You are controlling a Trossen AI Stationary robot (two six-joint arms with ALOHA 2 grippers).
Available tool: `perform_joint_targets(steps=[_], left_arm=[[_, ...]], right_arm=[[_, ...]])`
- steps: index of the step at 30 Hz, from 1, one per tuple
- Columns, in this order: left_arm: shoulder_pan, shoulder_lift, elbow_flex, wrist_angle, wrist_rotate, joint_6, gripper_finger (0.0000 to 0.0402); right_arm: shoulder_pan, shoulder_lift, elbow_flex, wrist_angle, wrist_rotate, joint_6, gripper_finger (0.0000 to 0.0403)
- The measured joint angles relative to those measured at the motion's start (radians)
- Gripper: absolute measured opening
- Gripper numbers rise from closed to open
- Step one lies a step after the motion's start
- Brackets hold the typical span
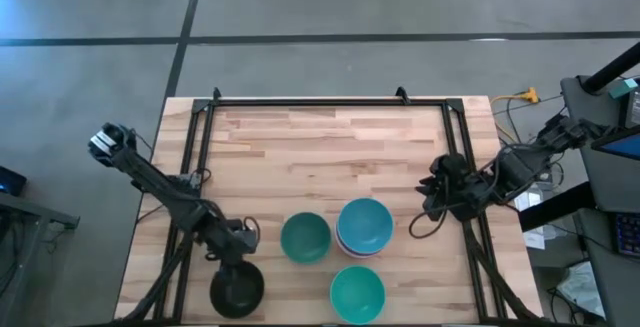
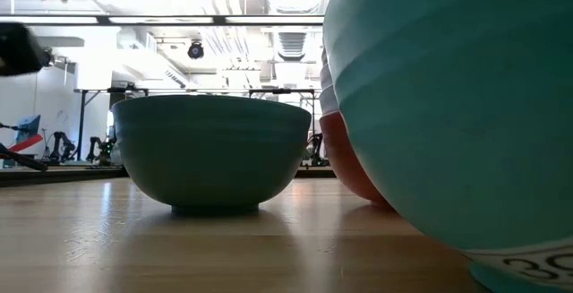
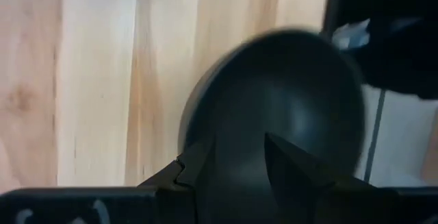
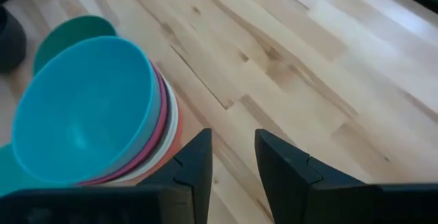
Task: Nest bowls inside each other
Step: Stack the black bowl on top of the blue bowl
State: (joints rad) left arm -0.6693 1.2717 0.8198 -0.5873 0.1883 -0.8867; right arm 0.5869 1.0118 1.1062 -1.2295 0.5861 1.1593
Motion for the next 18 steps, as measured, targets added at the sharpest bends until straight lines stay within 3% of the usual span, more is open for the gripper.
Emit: perform_joint_targets(steps=[9,18], left_arm=[[0.001,0.114,0.003,-0.006,0.013,-0.056,0.0108],[0.002,0.084,0.063,-0.007,-0.069,-0.077,0.0108]], right_arm=[[0.000,-0.003,-0.028,0.045,-0.045,-0.014,0.0100],[0.000,-0.010,-0.017,0.060,-0.048,-0.034,0.0097]])
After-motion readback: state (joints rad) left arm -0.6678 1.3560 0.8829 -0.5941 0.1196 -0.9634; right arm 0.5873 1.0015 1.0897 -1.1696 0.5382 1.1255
